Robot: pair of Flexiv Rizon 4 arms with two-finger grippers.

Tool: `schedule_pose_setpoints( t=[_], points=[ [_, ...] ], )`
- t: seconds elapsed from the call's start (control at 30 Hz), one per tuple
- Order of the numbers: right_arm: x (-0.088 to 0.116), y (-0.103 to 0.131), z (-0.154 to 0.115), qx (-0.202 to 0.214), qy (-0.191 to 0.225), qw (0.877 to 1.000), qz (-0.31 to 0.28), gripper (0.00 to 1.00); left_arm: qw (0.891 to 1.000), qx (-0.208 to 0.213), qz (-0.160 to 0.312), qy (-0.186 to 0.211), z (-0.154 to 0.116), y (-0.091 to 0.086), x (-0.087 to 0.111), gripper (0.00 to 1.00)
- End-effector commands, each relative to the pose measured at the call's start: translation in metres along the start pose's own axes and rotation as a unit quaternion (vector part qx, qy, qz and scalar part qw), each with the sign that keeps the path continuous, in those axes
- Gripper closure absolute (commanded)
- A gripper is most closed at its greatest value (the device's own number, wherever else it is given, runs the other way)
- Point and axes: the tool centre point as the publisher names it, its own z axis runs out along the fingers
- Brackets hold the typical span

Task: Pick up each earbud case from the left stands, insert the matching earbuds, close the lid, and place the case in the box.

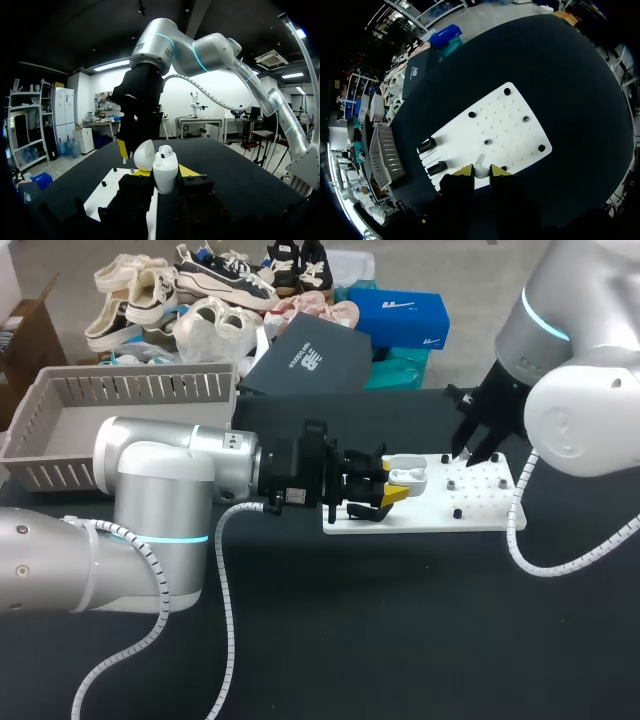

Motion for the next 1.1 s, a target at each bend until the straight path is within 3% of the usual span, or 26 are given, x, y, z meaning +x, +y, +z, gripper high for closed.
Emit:
schedule_pose_setpoints(
  t=[0.03, 0.2, 0.5, 0.8, 1.1],
  points=[
    [0.029, -0.008, -0.046, -0.017, -0.065, 0.998, -0.015, 1.0, 1.0, -0.002, 0.001, -0.001, 0.001, 0.0, 0.001, 1.0],
    [0.049, 0.001, -0.078, -0.03, -0.087, 0.994, -0.056, 1.0, 1.0, -0.002, 0.001, -0.001, 0.001, 0.0, 0.001, 1.0],
    [0.084, 0.02, -0.103, -0.019, -0.066, 0.989, -0.129, 1.0, 1.0, -0.002, 0.001, -0.001, 0.001, 0.0, 0.001, 1.0],
    [0.107, 0.042, -0.109, 0.008, -0.01, 0.979, -0.204, 1.0, 1.0, -0.002, 0.001, -0.001, 0.001, 0.0, 0.001, 1.0],
    [0.124, 0.055, -0.101, 0.037, 0.067, 0.956, -0.285, 1.0, 1.0, -0.002, 0.001, -0.001, 0.001, 0.0, 0.001, 1.0]
  ],
)
